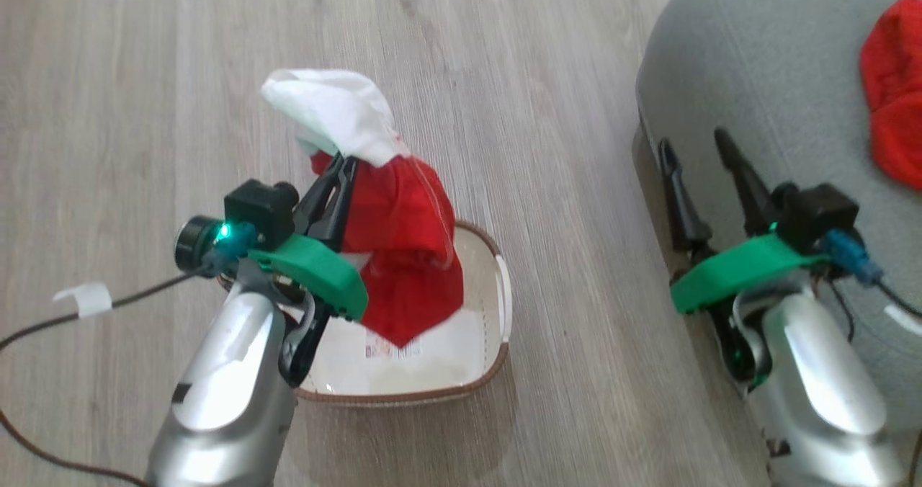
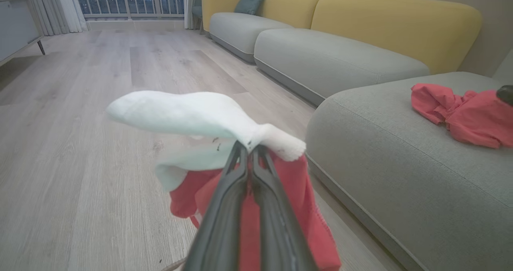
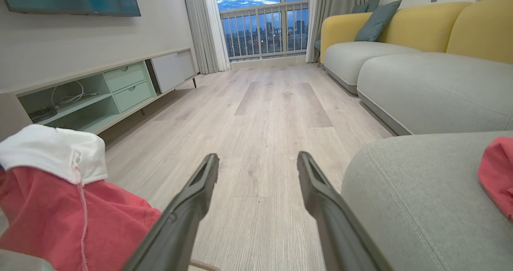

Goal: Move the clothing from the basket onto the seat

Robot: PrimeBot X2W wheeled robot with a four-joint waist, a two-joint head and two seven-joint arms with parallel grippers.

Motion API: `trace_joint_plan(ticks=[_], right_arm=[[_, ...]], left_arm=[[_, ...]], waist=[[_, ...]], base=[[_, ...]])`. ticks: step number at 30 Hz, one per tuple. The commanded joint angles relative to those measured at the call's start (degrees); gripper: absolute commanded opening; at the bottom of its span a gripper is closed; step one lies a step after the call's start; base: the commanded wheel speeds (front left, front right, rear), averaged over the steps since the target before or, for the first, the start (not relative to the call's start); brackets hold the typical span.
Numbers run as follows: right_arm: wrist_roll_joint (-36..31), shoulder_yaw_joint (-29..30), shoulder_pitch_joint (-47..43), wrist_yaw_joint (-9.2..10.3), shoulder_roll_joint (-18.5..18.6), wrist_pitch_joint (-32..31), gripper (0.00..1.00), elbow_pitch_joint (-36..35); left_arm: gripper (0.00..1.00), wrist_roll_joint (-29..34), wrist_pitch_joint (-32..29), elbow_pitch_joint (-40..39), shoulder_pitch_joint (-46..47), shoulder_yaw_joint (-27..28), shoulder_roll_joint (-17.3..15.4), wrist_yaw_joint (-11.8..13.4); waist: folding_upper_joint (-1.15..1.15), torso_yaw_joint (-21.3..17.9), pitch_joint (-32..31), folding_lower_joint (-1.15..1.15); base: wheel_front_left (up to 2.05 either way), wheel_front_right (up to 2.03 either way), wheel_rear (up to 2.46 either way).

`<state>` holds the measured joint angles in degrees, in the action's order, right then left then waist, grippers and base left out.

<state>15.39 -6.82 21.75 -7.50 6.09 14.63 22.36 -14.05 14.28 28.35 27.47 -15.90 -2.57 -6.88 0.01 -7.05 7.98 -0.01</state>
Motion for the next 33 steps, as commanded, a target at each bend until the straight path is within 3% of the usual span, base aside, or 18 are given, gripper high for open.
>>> trace_joint_plan(ticks=[1, 10, 19, 28, 33], right_arm=[[0.4, -1.4, 0.3, 0.01, 0.4, 0.4, 1.00, -1.5], [1.2, -2.4, -3.0, 0.01, 1.0, 0.4, 1.00, -0.2], [1.5, -4.3, -3.5, 0.01, 0.5, 0.4, 1.00, -0.9], [5.3, -21.7, 2.4, 0.01, -0.9, 0.4, 1.00, -6.4], [5.8, -28.6, 6.2, 0.01, -1.6, 0.4, 1.00, -5.0]], left_arm=[[0.00, 0.3, 0.7, -2.7, 1.0, 2.0, -0.5, -0.1], [0.00, -0.7, 0.7, -9.6, -1.0, 2.4, -0.4, 0.8], [0.00, -1.0, 0.7, -13.5, -0.8, 0.4, -0.3, 1.9], [0.00, -1.5, 0.7, -14.4, 0.7, -1.8, -0.3, 2.4], [0.00, -2.5, 0.7, -14.5, 1.7, -3.8, -0.3, 2.7]], waist=[[-0.01, 0.1, -1.7, 0.01], [-0.01, 0.2, -6.0, 0.01], [-0.01, 0.5, -6.3, 0.01], [-0.01, 0.8, -5.4, 0.01], [-0.01, 1.2, -5.2, 0.01]], base=[[0.00, 0.00, 0.00], [0.00, 0.00, 0.00], [0.00, 0.00, 0.00], [0.00, 0.00, 0.00], [0.00, 0.00, 0.00]])
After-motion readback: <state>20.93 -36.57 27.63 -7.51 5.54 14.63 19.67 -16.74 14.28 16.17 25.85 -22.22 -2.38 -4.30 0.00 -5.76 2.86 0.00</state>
